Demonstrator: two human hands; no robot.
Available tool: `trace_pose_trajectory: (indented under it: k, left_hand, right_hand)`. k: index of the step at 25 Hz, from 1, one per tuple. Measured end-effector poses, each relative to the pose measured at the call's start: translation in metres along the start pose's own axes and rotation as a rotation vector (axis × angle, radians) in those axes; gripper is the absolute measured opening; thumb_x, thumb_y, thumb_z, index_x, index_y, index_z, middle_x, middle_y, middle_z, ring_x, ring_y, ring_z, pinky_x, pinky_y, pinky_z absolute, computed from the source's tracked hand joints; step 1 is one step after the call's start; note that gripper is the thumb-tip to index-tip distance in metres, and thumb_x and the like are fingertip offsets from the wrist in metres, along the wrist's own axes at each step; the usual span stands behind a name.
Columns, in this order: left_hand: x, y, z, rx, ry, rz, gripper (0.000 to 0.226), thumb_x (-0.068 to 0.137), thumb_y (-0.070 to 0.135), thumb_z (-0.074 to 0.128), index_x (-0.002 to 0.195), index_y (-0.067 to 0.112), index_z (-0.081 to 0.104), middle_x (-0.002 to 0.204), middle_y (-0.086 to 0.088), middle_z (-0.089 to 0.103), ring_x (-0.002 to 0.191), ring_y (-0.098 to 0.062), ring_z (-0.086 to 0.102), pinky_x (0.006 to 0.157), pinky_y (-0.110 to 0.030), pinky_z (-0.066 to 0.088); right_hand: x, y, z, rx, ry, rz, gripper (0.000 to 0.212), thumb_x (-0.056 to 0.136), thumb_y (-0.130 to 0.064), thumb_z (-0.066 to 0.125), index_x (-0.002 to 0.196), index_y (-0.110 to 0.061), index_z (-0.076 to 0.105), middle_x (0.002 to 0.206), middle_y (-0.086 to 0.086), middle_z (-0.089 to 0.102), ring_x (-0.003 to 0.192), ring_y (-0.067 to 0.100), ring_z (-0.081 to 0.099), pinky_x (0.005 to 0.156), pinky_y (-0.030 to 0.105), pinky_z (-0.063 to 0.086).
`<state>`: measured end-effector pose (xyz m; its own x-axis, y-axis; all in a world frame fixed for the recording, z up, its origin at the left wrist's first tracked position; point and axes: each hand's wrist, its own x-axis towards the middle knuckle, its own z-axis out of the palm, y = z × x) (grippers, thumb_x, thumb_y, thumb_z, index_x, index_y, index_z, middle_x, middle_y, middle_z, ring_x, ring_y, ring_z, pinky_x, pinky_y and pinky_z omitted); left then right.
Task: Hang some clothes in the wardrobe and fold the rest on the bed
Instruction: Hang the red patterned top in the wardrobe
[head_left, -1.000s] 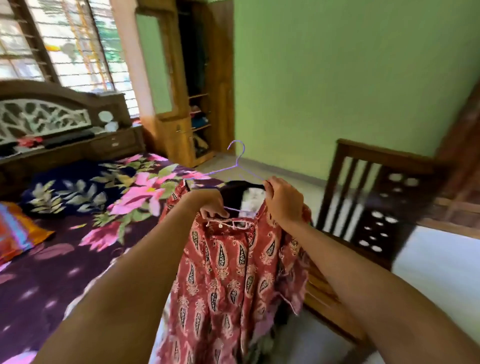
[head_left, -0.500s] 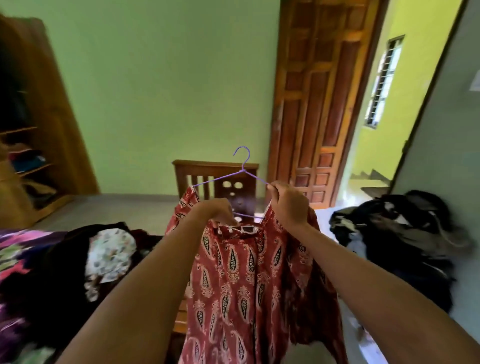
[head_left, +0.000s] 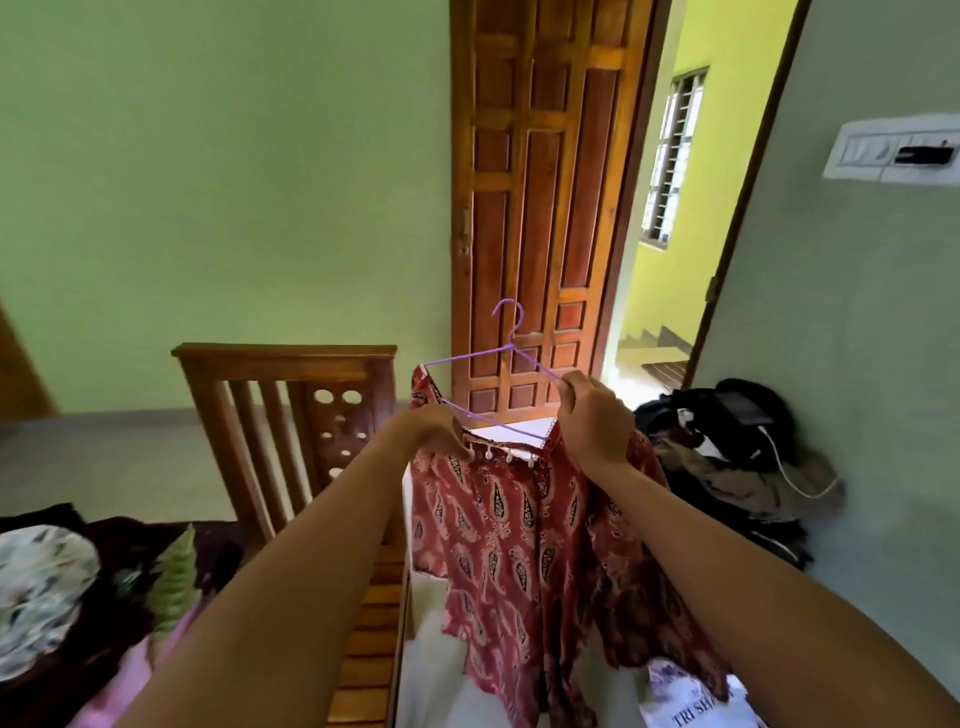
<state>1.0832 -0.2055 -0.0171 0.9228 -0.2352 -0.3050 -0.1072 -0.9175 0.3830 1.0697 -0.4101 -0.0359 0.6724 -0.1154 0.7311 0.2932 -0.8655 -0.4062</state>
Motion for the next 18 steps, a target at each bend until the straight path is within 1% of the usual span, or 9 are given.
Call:
trace_pose_trajectory:
  k: [3, 5, 6, 8, 10, 12, 13, 16, 18]
  left_hand:
    - [0.061, 0.003, -0.013, 0.006, -0.029, -0.007, 0.032, 0.088, 0.025, 0.065, 0.107, -0.002, 0.065, 0.103, -0.016, 0.067, 0.082, -0.024, 0.064, 0.044, -0.012, 0.046]
    - [0.107, 0.002, -0.029, 0.030, -0.028, -0.001, 0.033, 0.089, 0.026, 0.063, 0.109, -0.001, 0.063, 0.106, -0.016, 0.067, 0.082, -0.022, 0.063, 0.035, -0.009, 0.040]
    - [0.130, 0.000, -0.038, 0.031, -0.035, 0.002, 0.034, 0.089, 0.026, 0.064, 0.109, -0.001, 0.063, 0.106, -0.016, 0.067, 0.084, -0.024, 0.065, 0.037, -0.010, 0.041]
    - [0.179, -0.007, -0.062, 0.029, -0.046, 0.011, 0.033, 0.087, 0.028, 0.066, 0.105, 0.001, 0.066, 0.105, -0.016, 0.068, 0.085, -0.027, 0.067, 0.051, -0.016, 0.049]
    - [0.219, -0.013, -0.089, 0.059, -0.031, 0.018, 0.031, 0.086, 0.030, 0.067, 0.100, 0.003, 0.068, 0.098, -0.012, 0.069, 0.073, -0.020, 0.063, 0.060, -0.021, 0.047]
    - [0.261, -0.017, -0.118, 0.086, -0.006, 0.035, 0.031, 0.087, 0.030, 0.065, 0.100, 0.002, 0.068, 0.087, -0.007, 0.064, 0.063, -0.013, 0.055, 0.054, -0.019, 0.042]
    - [0.279, -0.018, -0.130, 0.095, -0.003, 0.034, 0.031, 0.088, 0.030, 0.064, 0.101, 0.002, 0.067, 0.085, -0.006, 0.062, 0.063, -0.013, 0.055, 0.051, -0.019, 0.040]
    - [0.328, -0.024, -0.158, 0.110, -0.018, 0.008, 0.032, 0.089, 0.032, 0.063, 0.109, 0.007, 0.066, 0.098, -0.009, 0.066, 0.071, -0.014, 0.057, 0.045, -0.019, 0.036]
    - [0.357, -0.032, -0.171, 0.103, -0.009, -0.006, 0.034, 0.089, 0.032, 0.063, 0.111, 0.007, 0.065, 0.106, -0.009, 0.066, 0.068, -0.010, 0.055, 0.042, -0.018, 0.037]
  right_hand:
    - [0.032, 0.029, 0.034, -0.042, -0.004, 0.051, 0.020, 0.096, -0.014, 0.052, 0.099, -0.002, 0.069, 0.083, 0.013, 0.069, 0.070, 0.032, 0.065, 0.057, 0.023, 0.032]
    - [0.063, 0.046, 0.064, -0.069, -0.020, 0.082, 0.023, 0.097, -0.015, 0.049, 0.102, -0.002, 0.068, 0.086, 0.013, 0.069, 0.074, 0.031, 0.064, 0.055, 0.022, 0.029]
    - [0.080, 0.053, 0.081, -0.076, -0.028, 0.090, 0.024, 0.098, -0.016, 0.048, 0.103, -0.003, 0.067, 0.087, 0.013, 0.069, 0.076, 0.031, 0.064, 0.055, 0.022, 0.027]
    - [0.120, 0.063, 0.114, -0.089, -0.043, 0.111, 0.027, 0.100, -0.019, 0.044, 0.107, -0.003, 0.066, 0.091, 0.013, 0.069, 0.080, 0.030, 0.064, 0.059, 0.024, 0.029]
    - [0.155, 0.068, 0.140, -0.085, -0.041, 0.118, 0.029, 0.100, -0.020, 0.043, 0.112, -0.004, 0.064, 0.095, 0.013, 0.069, 0.084, 0.030, 0.064, 0.062, 0.024, 0.031]
    - [0.191, 0.072, 0.171, -0.065, -0.015, 0.130, 0.029, 0.100, -0.019, 0.043, 0.113, -0.005, 0.064, 0.095, 0.012, 0.070, 0.082, 0.027, 0.063, 0.059, 0.021, 0.028]
    - [0.206, 0.074, 0.186, -0.057, -0.009, 0.143, 0.029, 0.100, -0.019, 0.042, 0.112, -0.005, 0.065, 0.095, 0.012, 0.070, 0.081, 0.027, 0.062, 0.057, 0.021, 0.027]
    - [0.251, 0.086, 0.237, -0.053, -0.016, 0.169, 0.028, 0.100, -0.019, 0.041, 0.109, -0.005, 0.065, 0.098, 0.012, 0.070, 0.087, 0.030, 0.064, 0.063, 0.024, 0.031]
    - [0.277, 0.095, 0.270, -0.043, -0.025, 0.178, 0.028, 0.100, -0.019, 0.040, 0.105, -0.006, 0.065, 0.095, 0.011, 0.069, 0.086, 0.030, 0.064, 0.065, 0.025, 0.033]
